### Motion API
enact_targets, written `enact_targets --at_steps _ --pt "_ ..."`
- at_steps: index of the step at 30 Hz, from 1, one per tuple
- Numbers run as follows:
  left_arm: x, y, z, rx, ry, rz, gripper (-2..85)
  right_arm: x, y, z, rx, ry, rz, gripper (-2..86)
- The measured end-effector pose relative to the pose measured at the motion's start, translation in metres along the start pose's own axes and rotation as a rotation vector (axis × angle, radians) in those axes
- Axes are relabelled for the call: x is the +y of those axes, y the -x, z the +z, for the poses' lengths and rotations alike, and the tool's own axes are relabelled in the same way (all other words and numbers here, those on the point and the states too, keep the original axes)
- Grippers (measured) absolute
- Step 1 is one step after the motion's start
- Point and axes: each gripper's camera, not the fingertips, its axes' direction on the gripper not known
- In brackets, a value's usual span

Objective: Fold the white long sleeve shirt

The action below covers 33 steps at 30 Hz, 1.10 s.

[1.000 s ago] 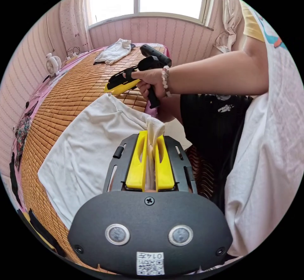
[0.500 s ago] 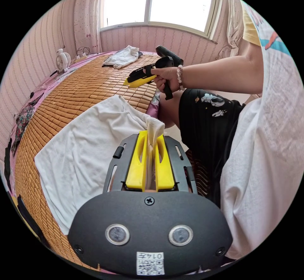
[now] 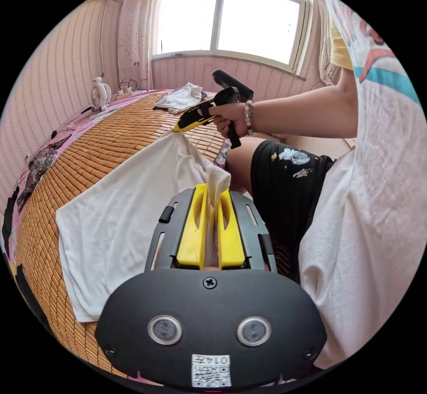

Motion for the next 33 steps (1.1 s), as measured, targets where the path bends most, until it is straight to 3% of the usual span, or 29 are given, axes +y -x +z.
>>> enact_targets --at_steps 5,10,14,18,22,27,33 --pt "-0.009 0.015 -0.04 0.005 -0.134 -0.1 2.7 -0.008 0.02 -0.034 0.037 -0.028 -0.033 1.7" --pt "0.009 0.062 -0.085 -0.053 -0.282 -0.347 3.8 -0.052 0.079 0.011 -0.162 -0.043 -0.034 2.7" --pt "0.038 0.122 -0.133 -0.343 -0.316 -0.55 4.7 -0.088 0.142 0.1 -0.246 0.003 -0.066 5.5" --pt "0.103 0.201 -0.141 -0.56 -0.173 -0.891 7.8 -0.108 0.204 0.219 -0.098 0.174 -0.278 8.7" --pt "0.14 0.237 -0.143 -0.534 -0.106 -0.986 10.4 -0.096 0.231 0.276 0.068 0.235 -0.487 10.0" --pt "0.151 0.254 -0.129 -0.454 -0.089 -1.051 12.0 -0.082 0.227 0.328 0.176 0.323 -0.594 11.5" --pt "0.138 0.262 -0.098 -0.391 -0.071 -1.107 11.4 -0.053 0.244 0.379 0.222 0.447 -0.784 5.4"
